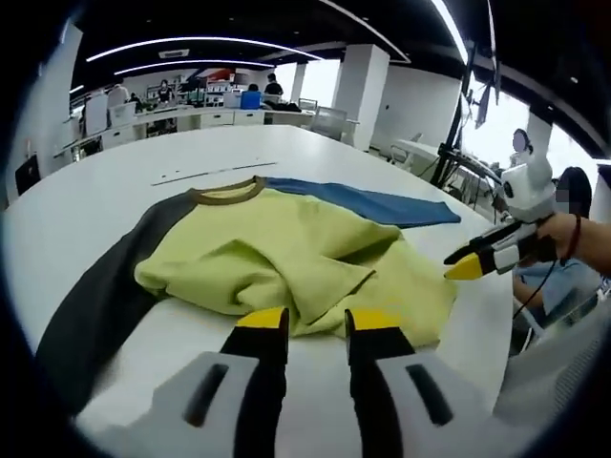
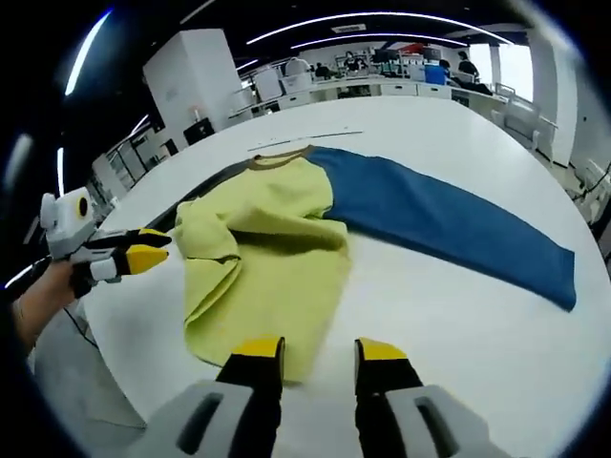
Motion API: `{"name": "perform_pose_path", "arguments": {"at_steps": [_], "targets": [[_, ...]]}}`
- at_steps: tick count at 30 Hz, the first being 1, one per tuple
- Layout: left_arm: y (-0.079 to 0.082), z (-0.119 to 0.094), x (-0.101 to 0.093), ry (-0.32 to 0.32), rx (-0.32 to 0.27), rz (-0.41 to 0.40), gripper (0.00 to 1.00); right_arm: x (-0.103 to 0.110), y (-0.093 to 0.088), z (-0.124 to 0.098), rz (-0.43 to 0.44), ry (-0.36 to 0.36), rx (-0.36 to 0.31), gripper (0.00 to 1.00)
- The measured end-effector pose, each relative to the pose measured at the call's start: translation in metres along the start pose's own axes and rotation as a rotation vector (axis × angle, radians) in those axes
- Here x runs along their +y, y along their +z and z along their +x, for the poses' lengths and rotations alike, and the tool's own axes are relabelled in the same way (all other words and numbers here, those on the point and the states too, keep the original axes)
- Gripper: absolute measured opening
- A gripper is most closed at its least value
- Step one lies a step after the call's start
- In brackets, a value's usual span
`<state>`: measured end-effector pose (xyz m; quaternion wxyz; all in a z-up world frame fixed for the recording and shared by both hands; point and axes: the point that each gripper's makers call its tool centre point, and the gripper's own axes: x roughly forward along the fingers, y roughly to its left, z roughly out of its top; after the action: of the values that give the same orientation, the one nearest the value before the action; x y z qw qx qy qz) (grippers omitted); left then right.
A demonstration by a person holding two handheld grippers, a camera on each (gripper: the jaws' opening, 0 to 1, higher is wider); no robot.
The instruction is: Fold the garment on the visible template until the final outline fits inside the template.
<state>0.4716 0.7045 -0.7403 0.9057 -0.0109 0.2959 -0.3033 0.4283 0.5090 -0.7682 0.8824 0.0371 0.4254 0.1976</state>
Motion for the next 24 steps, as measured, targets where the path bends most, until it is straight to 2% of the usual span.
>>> {"name": "perform_pose_path", "arguments": {"at_steps": [11,15,24], "targets": [[0.002,0.021,0.007,0.011,0.003,-0.054,0.09,0.006,-0.005,0.0,0.039,0.034,-0.004,0.18],[-0.003,0.025,0.01,0.016,0.026,-0.071,0.04,0.009,-0.006,0.001,0.048,0.034,-0.005,0.16],[-0.004,0.019,0.01,0.017,0.036,-0.05,0.01,0.01,-0.005,0.003,0.074,0.03,0.002,0.11]]}}
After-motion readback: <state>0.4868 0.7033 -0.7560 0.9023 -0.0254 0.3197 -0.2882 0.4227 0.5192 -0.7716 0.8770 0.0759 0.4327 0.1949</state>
